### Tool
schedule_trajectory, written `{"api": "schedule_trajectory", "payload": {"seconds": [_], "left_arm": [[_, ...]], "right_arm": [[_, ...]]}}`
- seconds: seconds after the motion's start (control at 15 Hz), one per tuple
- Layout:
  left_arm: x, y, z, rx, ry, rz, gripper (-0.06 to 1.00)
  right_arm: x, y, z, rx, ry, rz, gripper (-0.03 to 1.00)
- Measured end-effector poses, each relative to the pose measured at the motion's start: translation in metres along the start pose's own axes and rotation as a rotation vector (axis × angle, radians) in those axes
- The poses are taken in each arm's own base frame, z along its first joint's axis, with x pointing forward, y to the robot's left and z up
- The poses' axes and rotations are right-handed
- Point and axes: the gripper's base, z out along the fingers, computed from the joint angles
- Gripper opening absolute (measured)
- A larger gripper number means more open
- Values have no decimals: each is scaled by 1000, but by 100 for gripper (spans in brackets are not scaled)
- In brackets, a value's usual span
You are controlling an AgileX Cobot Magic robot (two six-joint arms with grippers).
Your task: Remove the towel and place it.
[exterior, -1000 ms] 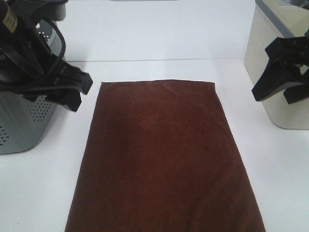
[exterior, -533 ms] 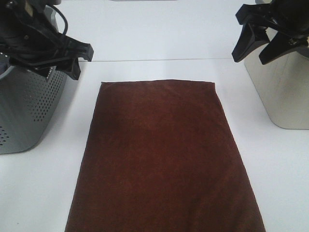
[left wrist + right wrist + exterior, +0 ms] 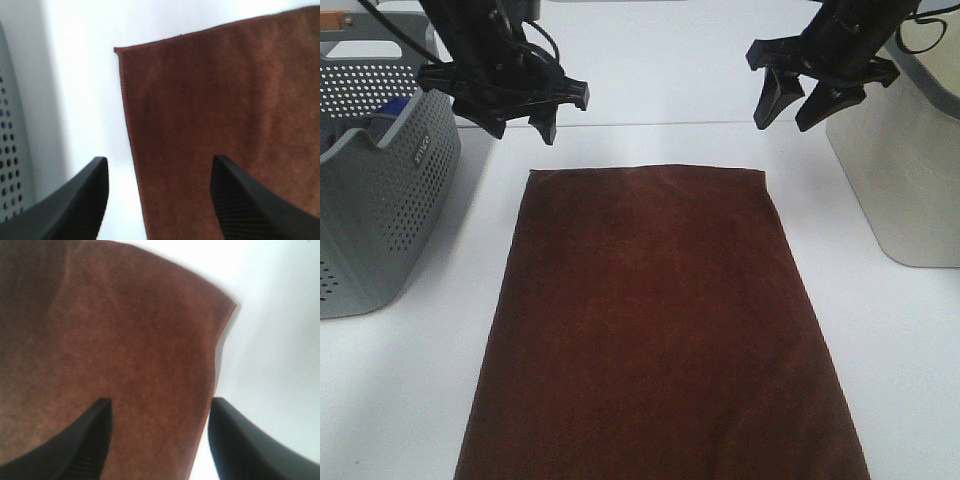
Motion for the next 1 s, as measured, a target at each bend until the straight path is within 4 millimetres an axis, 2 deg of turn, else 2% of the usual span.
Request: {"api": "schedule_trajectory", "payload": {"seconds": [0.07, 0.13, 0.27, 0.53, 0.8, 1.0], "left_arm": [[-8, -4, 13, 0, 1, -3, 58], [-8, -4, 13, 0, 1, -3, 58], [-14, -8, 33, 2, 3, -6, 58], [-20, -7, 62, 2, 5, -21, 59], [-27, 23, 71, -8, -3, -88, 60], [-28, 25, 75, 4, -22, -81, 60]], "right_arm": [[-10, -6, 19, 13, 0, -17, 55], [-10, -6, 19, 13, 0, -17, 55], [-19, -13, 41, 28, 3, -29, 55], [-24, -27, 84, 75, 35, -48, 55], [-21, -36, 110, 113, 28, -62, 58], [-20, -40, 124, 124, 15, -65, 58]]}}
